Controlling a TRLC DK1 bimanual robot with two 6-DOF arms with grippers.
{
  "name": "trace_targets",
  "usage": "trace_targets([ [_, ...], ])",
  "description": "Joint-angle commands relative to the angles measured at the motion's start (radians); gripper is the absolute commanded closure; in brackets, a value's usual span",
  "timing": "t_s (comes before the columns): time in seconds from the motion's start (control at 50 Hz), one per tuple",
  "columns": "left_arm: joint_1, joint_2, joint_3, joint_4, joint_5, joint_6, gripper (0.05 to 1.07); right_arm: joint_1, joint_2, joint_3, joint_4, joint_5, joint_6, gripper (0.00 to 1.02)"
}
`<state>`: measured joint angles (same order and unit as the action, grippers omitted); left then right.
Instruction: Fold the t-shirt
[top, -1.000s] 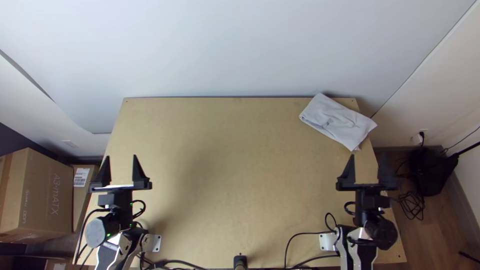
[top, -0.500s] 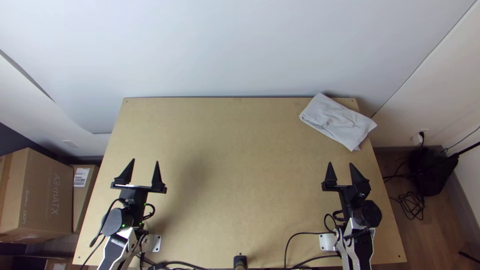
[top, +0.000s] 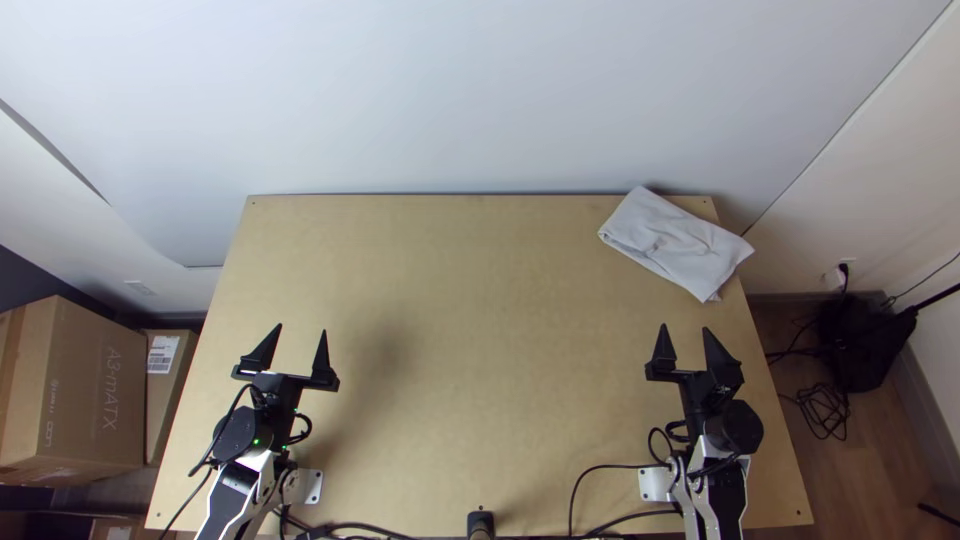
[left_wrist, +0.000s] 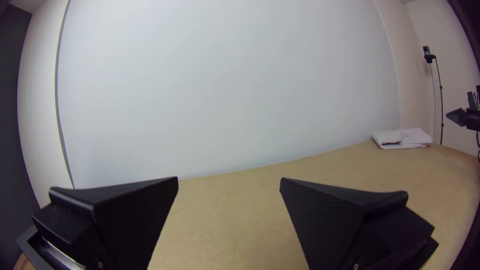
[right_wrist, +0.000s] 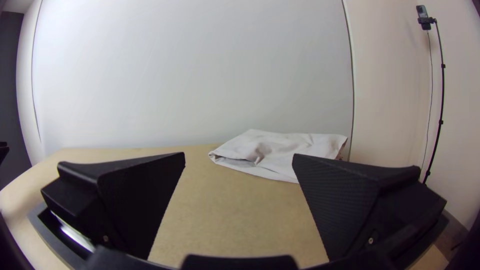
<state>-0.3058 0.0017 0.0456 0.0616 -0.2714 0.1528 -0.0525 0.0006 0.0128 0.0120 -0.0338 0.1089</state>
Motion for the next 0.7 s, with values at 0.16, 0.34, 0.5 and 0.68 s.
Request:
trace_targets([
  [0.16, 0.000, -0.002, -0.049, -0.009, 0.008, -0.018, 0.09, 0.010, -0.004, -0.005, -0.018, 0.008, 0.018, 0.03],
  [0.34, 0.000, -0.002, -0.049, -0.009, 0.008, -0.018, 0.09, 0.010, -0.004, -0.005, -0.018, 0.008, 0.018, 0.03],
  [0.5, 0.000, -0.002, -0.049, -0.009, 0.008, -0.018, 0.09, 0.010, -0.004, -0.005, -0.018, 0.008, 0.018, 0.03],
  [0.68, 0.000, -0.002, -0.049, -0.008, 0.008, -0.018, 0.09, -0.021, -0.016, -0.007, -0.017, 0.018, 0.038, 0.04],
])
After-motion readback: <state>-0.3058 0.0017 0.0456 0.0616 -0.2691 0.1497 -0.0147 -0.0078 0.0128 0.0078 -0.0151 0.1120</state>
